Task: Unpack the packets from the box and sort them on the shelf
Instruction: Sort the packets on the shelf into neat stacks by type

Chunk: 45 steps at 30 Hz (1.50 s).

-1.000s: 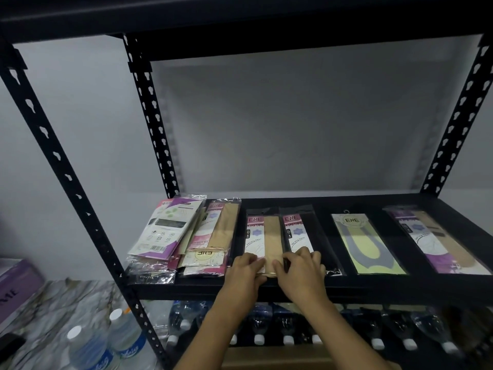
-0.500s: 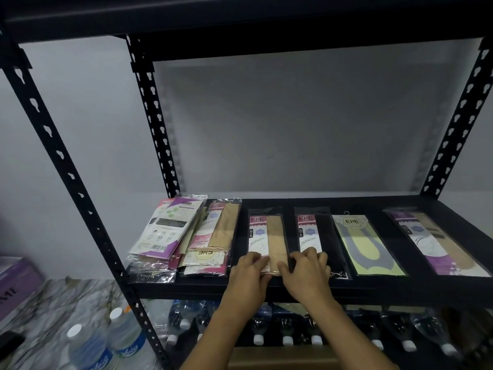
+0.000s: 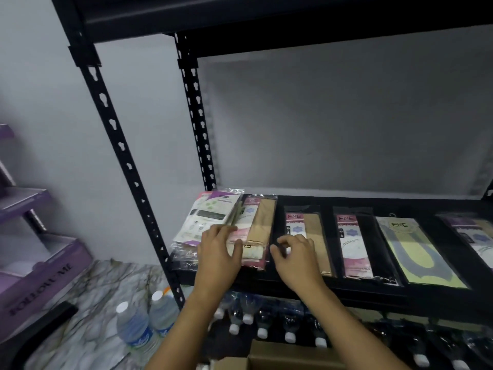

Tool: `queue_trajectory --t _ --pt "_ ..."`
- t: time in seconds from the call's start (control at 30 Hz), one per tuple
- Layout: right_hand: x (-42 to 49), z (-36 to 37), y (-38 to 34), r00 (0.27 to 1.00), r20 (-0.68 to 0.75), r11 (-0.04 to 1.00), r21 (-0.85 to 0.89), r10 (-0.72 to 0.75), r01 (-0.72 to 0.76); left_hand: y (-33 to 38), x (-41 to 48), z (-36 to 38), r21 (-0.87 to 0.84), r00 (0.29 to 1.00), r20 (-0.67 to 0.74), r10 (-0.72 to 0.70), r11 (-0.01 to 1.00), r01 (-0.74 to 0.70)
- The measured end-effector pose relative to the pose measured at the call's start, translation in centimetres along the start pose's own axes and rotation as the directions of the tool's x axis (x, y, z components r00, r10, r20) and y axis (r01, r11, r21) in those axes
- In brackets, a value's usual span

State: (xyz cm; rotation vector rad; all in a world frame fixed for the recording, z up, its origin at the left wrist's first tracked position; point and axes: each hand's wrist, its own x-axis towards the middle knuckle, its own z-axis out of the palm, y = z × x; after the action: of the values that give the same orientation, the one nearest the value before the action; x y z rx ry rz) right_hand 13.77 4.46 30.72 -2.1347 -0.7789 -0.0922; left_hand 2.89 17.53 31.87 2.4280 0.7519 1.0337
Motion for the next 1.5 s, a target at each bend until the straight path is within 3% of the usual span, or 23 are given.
queue_trajectory --t 0.13,0.27,0.37,0.47,0.63,0.77,0.83,0.9,1.03,1.17,1.3,1.4,1.5 --pt "1.3 3.1 -3.7 0.997 0.060 0.990 0.137 -0.041 0.032 -2.4 1.3 -1.9 0.108 0.995 -0.093 -0.043 0.993 0.053" --pt "2.4 5.7 -6.3 0.993 0.114 0.985 0.171 -0.043 0.023 -4.1 1.9 -2.3 0.364 0.988 0.085 -0.127 0.927 0.088" --pt "2.6 6.6 -7.3 0.983 0.169 0.988 0.146 -0.073 0.048 -5.2 1.8 -2.2 0.400 0.971 0.187 -0.150 0.914 0.065" --pt "2.5 6.6 -7.3 0.973 0.206 0.989 0.127 -0.103 0.077 -5.6 1.1 -2.3 0.401 0.981 0.173 -0.090 0.916 0.014" --pt "2.4 5.2 -6.2 0.975 0.173 0.983 0.144 -0.139 0.115 -5.2 0.9 -3.3 0.226 0.998 0.059 0.039 0.973 -0.051" --pt "2.6 2.4 -5.3 0.978 0.121 0.979 0.128 -0.172 0.156 -3.7 2.0 -5.0 -0.006 0.994 -0.049 0.095 0.995 -0.096" --pt "2.9 0.9 -4.9 0.984 0.057 0.977 0.148 -0.167 0.157 -2.1 2.7 -6.3 -0.191 0.994 -0.091 0.053 0.979 -0.070" --pt "3.1 -0.6 -4.4 0.988 0.007 0.978 0.138 -0.157 0.155 -0.6 3.3 -7.4 -0.353 0.999 -0.050 -0.007 0.936 -0.011" --pt "3.5 -3.3 -3.4 0.991 -0.065 0.993 -0.030 -0.119 0.118 0.8 4.0 -7.8 -0.497 0.990 0.119 -0.070 0.860 0.120" --pt "3.0 -5.0 -2.2 0.986 -0.090 0.984 -0.128 -0.140 0.127 1.3 3.6 -6.8 -0.571 0.977 0.189 -0.103 0.798 0.194" --pt "2.3 -6.6 -1.7 0.997 0.006 0.988 -0.133 -0.081 0.081 1.9 2.9 -6.0 -0.617 0.966 0.218 -0.141 0.747 0.249" --pt "2.2 -7.3 -1.1 0.993 0.109 0.999 -0.015 -0.034 0.036 2.5 2.9 -5.9 -0.624 0.974 0.164 -0.157 0.748 0.226" --pt "2.1 -8.0 -0.8 0.997 0.079 0.991 0.133 -0.009 -0.002 2.8 3.1 -5.8 -0.593 0.979 0.090 -0.182 0.780 0.200"
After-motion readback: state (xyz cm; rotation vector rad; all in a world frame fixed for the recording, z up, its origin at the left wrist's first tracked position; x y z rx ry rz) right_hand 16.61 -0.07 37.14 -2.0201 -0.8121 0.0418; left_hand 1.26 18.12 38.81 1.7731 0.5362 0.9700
